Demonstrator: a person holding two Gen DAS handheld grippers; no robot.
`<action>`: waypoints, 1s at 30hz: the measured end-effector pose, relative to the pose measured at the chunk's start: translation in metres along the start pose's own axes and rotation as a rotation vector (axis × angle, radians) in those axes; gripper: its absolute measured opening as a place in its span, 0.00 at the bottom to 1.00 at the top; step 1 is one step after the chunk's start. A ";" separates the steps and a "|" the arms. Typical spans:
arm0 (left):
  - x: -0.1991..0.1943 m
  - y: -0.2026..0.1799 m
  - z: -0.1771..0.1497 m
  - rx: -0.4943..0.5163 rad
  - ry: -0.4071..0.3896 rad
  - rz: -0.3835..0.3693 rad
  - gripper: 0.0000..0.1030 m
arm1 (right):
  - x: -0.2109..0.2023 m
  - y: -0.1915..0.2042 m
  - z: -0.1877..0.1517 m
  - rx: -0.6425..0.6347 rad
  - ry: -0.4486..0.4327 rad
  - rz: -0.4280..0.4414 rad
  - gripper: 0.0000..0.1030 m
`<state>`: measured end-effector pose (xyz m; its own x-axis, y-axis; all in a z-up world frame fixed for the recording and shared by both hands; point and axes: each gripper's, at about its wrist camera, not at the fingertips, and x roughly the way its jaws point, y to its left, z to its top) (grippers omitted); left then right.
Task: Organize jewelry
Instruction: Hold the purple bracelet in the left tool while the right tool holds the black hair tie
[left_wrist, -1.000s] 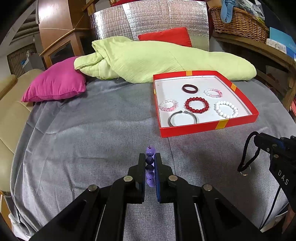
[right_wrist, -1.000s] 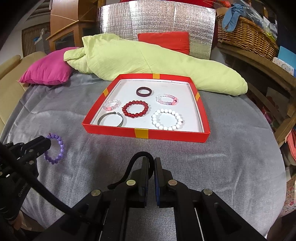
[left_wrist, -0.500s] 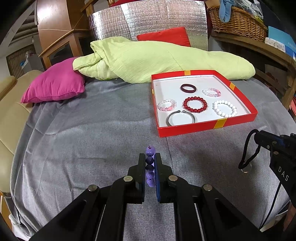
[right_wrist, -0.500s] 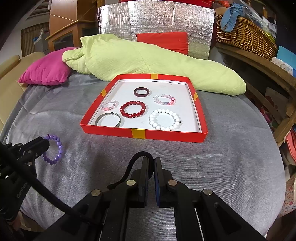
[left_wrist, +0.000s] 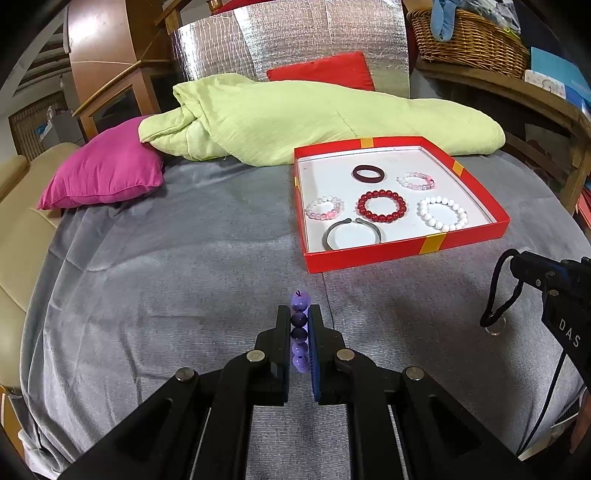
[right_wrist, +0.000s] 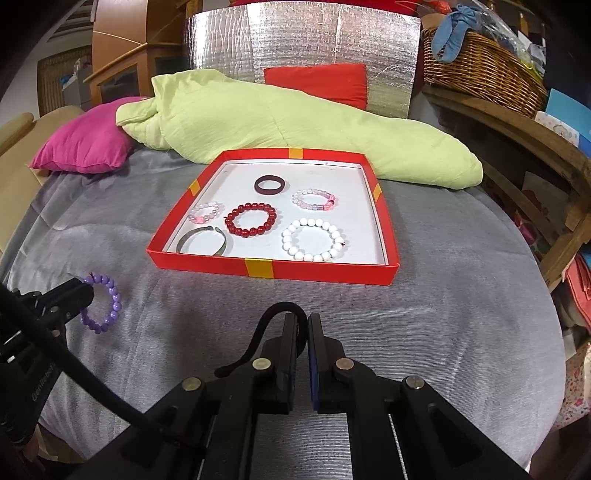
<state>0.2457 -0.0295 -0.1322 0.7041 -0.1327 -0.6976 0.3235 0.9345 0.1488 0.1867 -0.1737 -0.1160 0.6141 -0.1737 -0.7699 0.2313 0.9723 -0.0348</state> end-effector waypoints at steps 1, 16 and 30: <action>0.000 0.000 0.000 -0.001 -0.001 0.000 0.09 | 0.000 -0.001 0.000 0.003 0.001 0.000 0.06; -0.020 0.004 0.013 -0.045 -0.117 -0.112 0.09 | 0.010 -0.066 0.000 0.265 0.061 0.198 0.06; -0.026 0.000 0.029 -0.057 -0.202 -0.253 0.09 | 0.008 -0.118 0.003 0.390 0.011 0.199 0.06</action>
<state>0.2454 -0.0359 -0.0934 0.7190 -0.4201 -0.5536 0.4722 0.8798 -0.0544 0.1667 -0.2908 -0.1162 0.6680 0.0145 -0.7441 0.3781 0.8545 0.3561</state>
